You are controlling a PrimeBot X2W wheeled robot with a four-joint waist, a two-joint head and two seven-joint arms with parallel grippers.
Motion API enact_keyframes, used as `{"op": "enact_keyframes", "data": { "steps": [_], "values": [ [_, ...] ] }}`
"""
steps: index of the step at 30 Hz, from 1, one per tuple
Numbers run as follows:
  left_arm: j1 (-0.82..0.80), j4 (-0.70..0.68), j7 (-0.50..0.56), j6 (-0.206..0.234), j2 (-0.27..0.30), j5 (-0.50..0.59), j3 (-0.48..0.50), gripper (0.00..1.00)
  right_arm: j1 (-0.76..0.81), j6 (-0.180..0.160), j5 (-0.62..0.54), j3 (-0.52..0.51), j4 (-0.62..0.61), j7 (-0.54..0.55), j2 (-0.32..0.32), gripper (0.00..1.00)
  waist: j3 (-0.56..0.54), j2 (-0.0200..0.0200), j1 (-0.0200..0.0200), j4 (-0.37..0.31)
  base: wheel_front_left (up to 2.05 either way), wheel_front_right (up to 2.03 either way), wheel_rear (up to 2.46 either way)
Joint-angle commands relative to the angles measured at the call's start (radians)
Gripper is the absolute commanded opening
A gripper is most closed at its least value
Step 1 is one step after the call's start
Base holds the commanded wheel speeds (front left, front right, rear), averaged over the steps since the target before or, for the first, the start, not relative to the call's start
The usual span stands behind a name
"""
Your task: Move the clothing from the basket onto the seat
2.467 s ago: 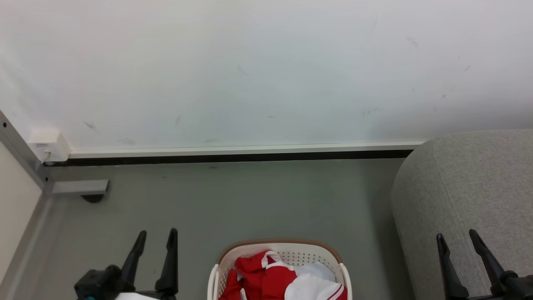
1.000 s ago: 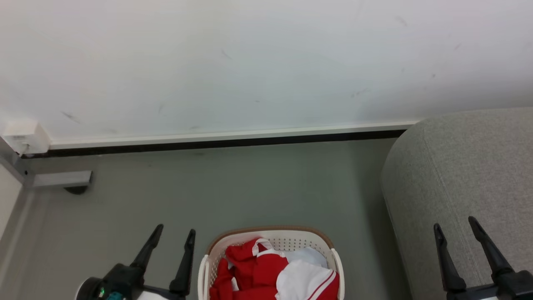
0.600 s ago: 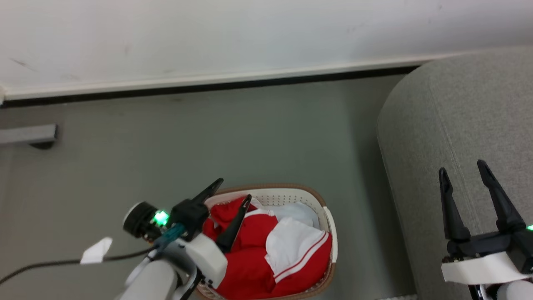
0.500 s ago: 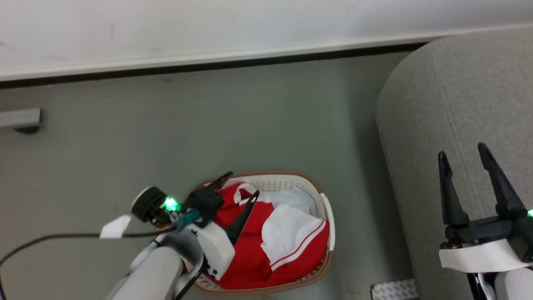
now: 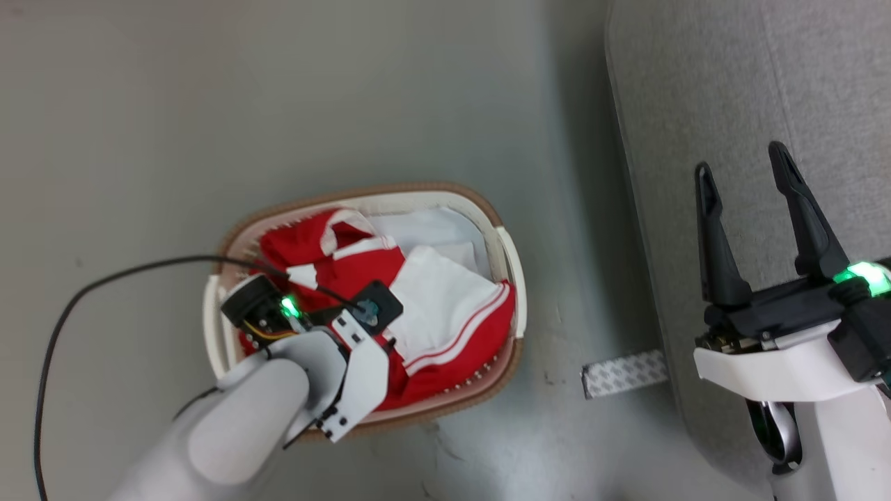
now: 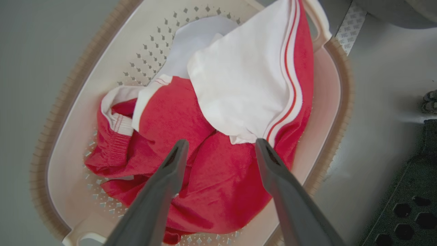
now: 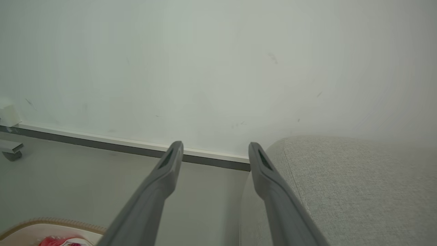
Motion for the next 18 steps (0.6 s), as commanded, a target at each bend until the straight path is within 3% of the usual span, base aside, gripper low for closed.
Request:
{"op": "enact_keyframes", "data": {
  "steps": [1,18],
  "values": [
    [-0.034,0.027,0.022,0.002,0.017,0.002,-0.013,1.0,-0.029,-0.002,0.009,0.011,-0.013,0.001,0.006,1.0,0.09,-0.0001,-0.0003,-0.05,0.0,0.0,0.0],
    [-0.169,0.241,0.139,0.005,0.075,0.031,-0.068,1.0,-0.079,-0.002,0.096,0.103,-0.064,0.0,0.013,1.0,0.25,-0.0001,-0.0003,-0.128,0.0,0.0,0.0]
  ]
}}
